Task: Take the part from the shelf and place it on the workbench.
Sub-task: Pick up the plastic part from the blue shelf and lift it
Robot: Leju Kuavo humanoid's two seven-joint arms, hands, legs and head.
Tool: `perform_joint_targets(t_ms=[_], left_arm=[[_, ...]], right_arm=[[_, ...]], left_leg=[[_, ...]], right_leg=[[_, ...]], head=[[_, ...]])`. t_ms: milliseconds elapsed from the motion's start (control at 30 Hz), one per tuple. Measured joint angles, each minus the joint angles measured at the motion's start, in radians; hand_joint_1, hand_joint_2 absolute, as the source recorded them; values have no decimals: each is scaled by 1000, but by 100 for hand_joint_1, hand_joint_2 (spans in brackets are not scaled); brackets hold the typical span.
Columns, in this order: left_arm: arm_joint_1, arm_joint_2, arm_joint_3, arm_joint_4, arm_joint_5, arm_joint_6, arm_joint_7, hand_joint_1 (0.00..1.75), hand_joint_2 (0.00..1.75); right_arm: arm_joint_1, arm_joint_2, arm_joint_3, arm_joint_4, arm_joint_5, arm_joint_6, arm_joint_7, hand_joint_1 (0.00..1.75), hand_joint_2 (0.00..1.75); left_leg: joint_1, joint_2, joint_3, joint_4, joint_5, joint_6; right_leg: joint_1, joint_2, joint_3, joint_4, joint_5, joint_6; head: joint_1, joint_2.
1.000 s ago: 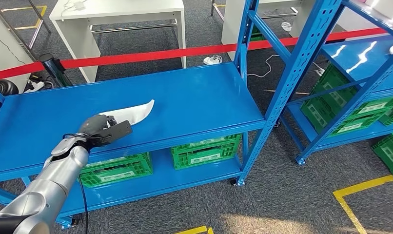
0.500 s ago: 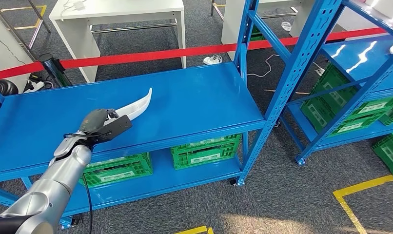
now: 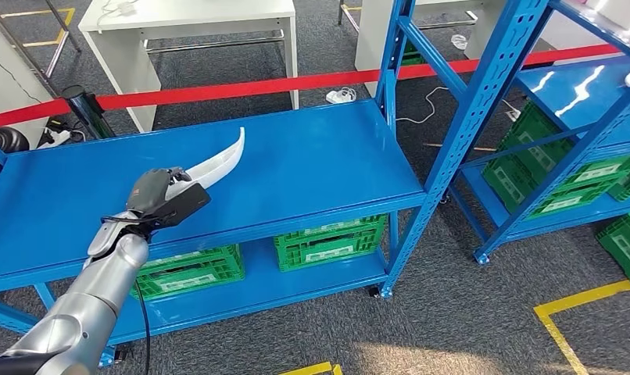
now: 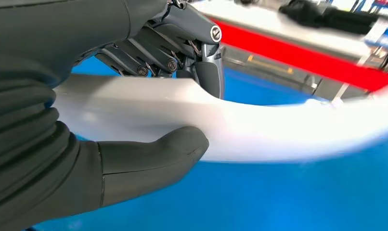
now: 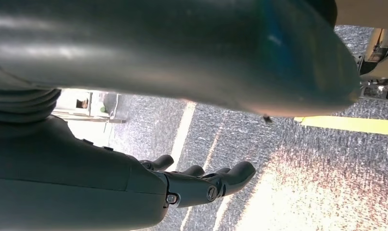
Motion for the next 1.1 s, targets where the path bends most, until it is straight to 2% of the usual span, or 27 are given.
perform_joint_targets(t_ms=[300, 500, 633, 867, 1100], left_arm=[[64, -27, -19, -150, 7, -4, -30, 157, 175], [155, -30, -103, -372, 33, -78, -14, 157, 175], [202, -27, -162, -510, 42, -115, 6, 157, 175], [250, -17, -214, -651, 84, -148, -10, 157, 175], [345, 17, -309, -885, 126, -246, -10, 157, 175]], right_arm=[[0, 0, -1, 0, -4, -1, 0, 0, 0], [0, 0, -2, 0, -6, -1, 0, 0, 0], [0, 0, -3, 0, -6, -1, 0, 0, 0], [1, 0, -6, 0, -8, -2, 0, 0, 0], [1, 0, -9, 0, -18, -7, 0, 0, 0]], left_leg=[[0, 0, 0, 0, 0, 0], [0, 0, 0, 0, -1, -1], [0, 0, -1, 0, -1, -1], [0, 0, 0, 0, -1, -1], [0, 0, -1, 0, -2, -1]], right_leg=[[0, 0, -1, 0, 0, 0], [0, 0, -1, 0, 0, 0], [0, 0, -1, 0, -1, 0], [0, 0, -1, 0, -1, 0], [0, 0, -1, 0, -2, 0]], head=[[0, 0], [0, 0], [0, 0], [0, 0], [0, 0]])
